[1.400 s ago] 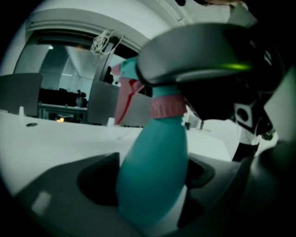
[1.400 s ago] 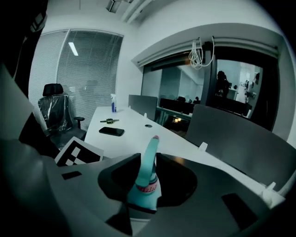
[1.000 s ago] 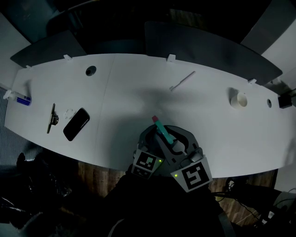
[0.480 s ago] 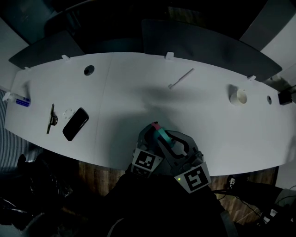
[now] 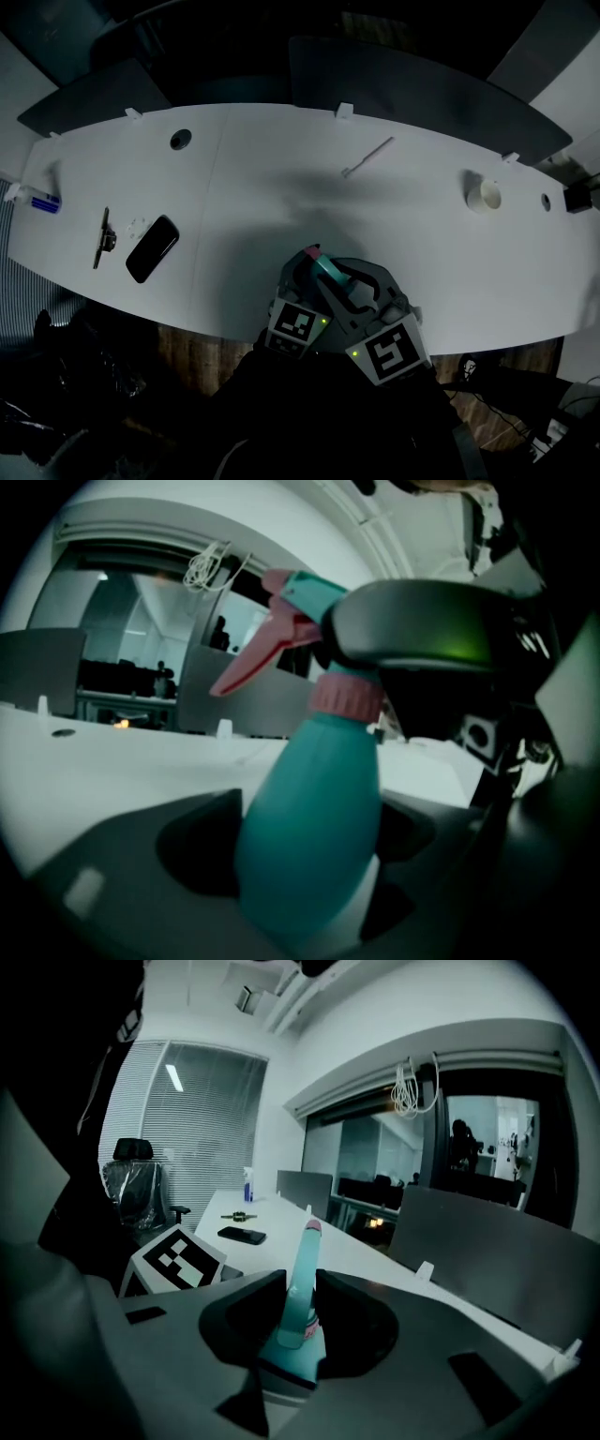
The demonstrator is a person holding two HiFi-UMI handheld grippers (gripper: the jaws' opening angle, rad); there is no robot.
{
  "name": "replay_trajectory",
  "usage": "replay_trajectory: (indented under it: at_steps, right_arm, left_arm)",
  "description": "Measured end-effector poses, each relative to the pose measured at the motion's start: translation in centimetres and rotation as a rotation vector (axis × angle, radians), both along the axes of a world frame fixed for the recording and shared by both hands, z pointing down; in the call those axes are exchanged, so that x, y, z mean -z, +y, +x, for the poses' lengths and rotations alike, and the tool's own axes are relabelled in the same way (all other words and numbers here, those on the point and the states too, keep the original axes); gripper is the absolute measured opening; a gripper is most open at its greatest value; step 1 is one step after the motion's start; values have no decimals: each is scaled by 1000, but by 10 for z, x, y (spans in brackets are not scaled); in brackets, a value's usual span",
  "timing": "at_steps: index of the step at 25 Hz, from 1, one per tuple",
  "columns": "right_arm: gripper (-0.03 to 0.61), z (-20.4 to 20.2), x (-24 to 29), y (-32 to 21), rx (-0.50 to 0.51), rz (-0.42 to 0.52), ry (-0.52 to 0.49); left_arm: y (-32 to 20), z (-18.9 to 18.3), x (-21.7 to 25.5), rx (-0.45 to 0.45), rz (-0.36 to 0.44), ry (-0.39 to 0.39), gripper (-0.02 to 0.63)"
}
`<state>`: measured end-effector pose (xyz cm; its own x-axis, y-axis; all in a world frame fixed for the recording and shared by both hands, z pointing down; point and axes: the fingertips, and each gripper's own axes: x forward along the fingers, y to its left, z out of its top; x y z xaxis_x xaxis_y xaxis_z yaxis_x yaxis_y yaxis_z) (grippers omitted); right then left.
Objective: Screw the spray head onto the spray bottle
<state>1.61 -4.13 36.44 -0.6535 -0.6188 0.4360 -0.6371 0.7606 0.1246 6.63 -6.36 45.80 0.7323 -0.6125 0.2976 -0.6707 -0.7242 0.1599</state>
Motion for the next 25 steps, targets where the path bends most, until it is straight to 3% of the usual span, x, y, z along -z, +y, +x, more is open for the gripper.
replay_trajectory:
  at_steps: [5, 9, 11, 14, 16, 17, 20, 25]
  right_arm:
    - [101, -3, -4, -2, 44, -113, 102]
    - [101, -2, -3, -2, 52, -113, 23]
    - [101, -1, -3, -1, 64, -124, 2]
    - [101, -1, -5, 0, 135, -146, 33]
    - [101, 2, -7, -2, 177, -152, 41]
    - [101, 3, -6, -4, 177, -145, 36]
    - [101, 6, -1, -6, 117, -74, 27]
    - [101, 9, 2, -2, -99, 110, 31]
  left_arm:
    - [0, 0, -3, -8, -12, -40, 399]
    - [3, 3, -3, -42, 28, -41, 400]
    - [7, 2, -3, -118, 33, -21, 406]
    - [12, 7, -7, -323, -3, -59, 439]
    - [14, 16, -7, -438, -7, -86, 416]
    - [13, 19, -6, -450, -1, -87, 400]
    - [6, 19, -3, -308, 18, -75, 394]
    - [-8, 4, -1, 129, 23, -84, 393]
